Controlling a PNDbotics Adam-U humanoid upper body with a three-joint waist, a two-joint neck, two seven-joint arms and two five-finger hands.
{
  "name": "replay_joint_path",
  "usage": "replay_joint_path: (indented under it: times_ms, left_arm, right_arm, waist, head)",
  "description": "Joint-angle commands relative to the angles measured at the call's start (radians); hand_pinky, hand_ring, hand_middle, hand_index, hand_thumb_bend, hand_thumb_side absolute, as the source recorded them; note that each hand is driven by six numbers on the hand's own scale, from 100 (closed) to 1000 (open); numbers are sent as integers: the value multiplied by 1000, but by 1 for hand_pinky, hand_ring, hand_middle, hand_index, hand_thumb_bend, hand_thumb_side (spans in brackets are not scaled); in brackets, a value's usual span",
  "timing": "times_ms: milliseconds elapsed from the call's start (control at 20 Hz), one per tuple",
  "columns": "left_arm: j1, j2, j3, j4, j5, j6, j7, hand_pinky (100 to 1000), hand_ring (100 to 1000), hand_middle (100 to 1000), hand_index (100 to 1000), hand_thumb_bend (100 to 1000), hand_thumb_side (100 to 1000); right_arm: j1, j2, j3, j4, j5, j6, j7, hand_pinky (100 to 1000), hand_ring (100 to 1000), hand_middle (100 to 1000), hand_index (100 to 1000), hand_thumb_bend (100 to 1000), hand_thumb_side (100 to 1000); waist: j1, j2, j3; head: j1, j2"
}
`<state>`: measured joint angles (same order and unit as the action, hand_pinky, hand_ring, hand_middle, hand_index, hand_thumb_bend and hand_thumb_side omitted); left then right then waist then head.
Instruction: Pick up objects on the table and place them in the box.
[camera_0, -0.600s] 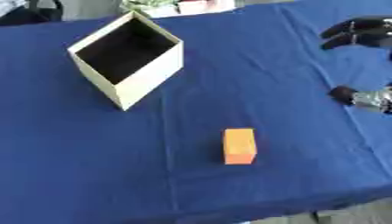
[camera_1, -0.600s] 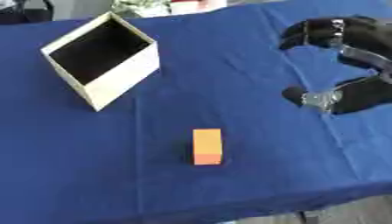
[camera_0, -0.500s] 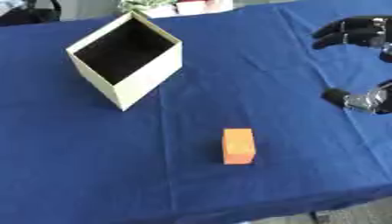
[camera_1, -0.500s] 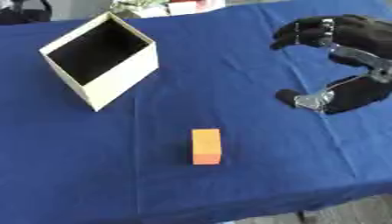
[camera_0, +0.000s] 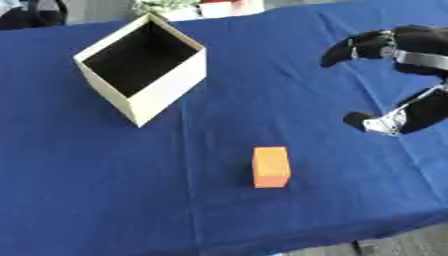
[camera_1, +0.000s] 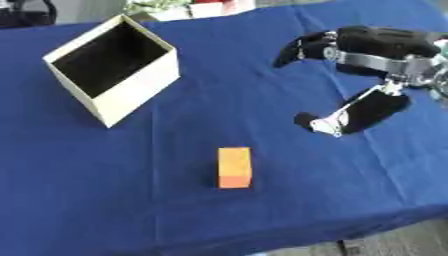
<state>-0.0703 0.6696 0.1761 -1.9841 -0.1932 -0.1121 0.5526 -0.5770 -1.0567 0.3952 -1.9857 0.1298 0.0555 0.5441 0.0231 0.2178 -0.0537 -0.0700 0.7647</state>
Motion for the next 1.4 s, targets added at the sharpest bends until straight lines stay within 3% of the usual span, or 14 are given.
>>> replay_joint_path:
  times_ms: [50,300,350,450,550,1100,1400]
  left_arm:
    - [-8,22,5,-16,4,-1,-6,736,671,711,826,799,787]
    - [-9,24,4,-16,6,-1,-8,735,670,710,825,797,790]
    - [-8,25,4,-16,6,-1,-8,733,668,708,824,796,791]
    - [-6,29,3,-16,3,-1,-8,733,667,708,824,795,791]
    - [-3,32,4,-16,0,0,-6,732,666,706,824,795,791]
    - [-3,34,-4,-16,4,1,-10,714,661,701,822,799,786]
    - [-3,36,-9,-16,6,3,-11,707,659,716,821,798,790]
  right_arm:
    - [-39,3,2,-14,-27,44,39,906,967,892,929,301,326]
    - [-103,46,36,-14,-29,133,80,905,967,892,936,311,354]
    - [-109,49,39,-14,-27,142,85,910,967,890,940,365,368]
    - [-126,59,54,-14,11,169,100,910,963,889,945,421,514]
    - [-141,78,67,-14,63,182,105,911,958,886,949,442,538]
    - [-154,201,145,-14,219,226,176,912,961,889,938,419,488]
    - [-129,245,164,-14,228,242,212,904,954,886,930,421,496]
  waist:
    - [-2,-16,1]
    - [-7,-17,-4]
    - [-7,-16,-5]
    - [-15,-13,-9]
    - [-22,-11,-15]
    - [-36,-17,-21]
    - [-43,-21,-22]
  head:
    - [-5,5]
    - [-6,5]
    - [-6,5]
    - [2,5]
    - [10,5]
    - [17,5]
    - [17,5]
